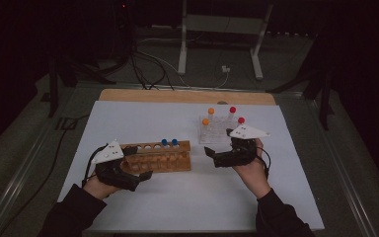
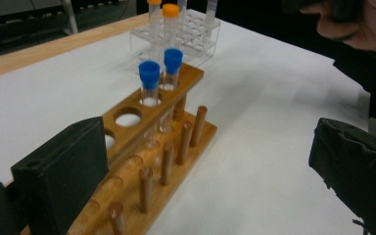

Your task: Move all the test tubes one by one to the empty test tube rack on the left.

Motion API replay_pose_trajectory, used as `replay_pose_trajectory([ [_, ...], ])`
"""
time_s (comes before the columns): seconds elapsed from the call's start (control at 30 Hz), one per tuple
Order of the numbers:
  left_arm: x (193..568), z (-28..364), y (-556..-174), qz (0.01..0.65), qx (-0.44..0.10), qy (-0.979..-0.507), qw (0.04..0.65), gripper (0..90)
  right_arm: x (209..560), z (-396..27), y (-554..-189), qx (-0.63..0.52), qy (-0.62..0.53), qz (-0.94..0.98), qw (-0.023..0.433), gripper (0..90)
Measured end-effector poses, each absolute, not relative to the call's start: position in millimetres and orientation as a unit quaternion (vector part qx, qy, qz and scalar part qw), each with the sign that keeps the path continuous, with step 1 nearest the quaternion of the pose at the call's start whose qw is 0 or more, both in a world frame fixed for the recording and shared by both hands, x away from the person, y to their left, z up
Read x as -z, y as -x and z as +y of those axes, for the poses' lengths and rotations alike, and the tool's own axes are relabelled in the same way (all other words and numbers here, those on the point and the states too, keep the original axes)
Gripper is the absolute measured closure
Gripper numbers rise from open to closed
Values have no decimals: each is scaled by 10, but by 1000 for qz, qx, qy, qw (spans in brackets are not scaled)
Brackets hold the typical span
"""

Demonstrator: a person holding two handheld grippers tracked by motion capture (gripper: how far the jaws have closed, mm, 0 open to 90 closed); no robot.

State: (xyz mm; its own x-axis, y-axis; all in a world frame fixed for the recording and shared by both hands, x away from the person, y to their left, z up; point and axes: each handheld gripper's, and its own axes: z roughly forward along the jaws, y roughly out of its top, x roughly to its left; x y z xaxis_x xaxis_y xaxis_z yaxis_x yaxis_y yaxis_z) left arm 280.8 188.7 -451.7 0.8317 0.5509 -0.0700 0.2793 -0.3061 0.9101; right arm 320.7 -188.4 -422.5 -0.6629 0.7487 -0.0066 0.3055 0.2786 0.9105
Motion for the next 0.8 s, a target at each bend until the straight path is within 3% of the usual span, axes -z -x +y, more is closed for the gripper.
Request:
replay_pose_trajectory([
  [0.63, 4575, 1956, -2746, 266, -128, -794, 531, 19, 4371, -1813, -3664, -466, -379, 765, 231, 2],
  [0.8, 4575, 1966, -2750, 267, -125, -793, 534, 19, 4478, -1796, -3725, -455, -389, 764, 240, 95],
])
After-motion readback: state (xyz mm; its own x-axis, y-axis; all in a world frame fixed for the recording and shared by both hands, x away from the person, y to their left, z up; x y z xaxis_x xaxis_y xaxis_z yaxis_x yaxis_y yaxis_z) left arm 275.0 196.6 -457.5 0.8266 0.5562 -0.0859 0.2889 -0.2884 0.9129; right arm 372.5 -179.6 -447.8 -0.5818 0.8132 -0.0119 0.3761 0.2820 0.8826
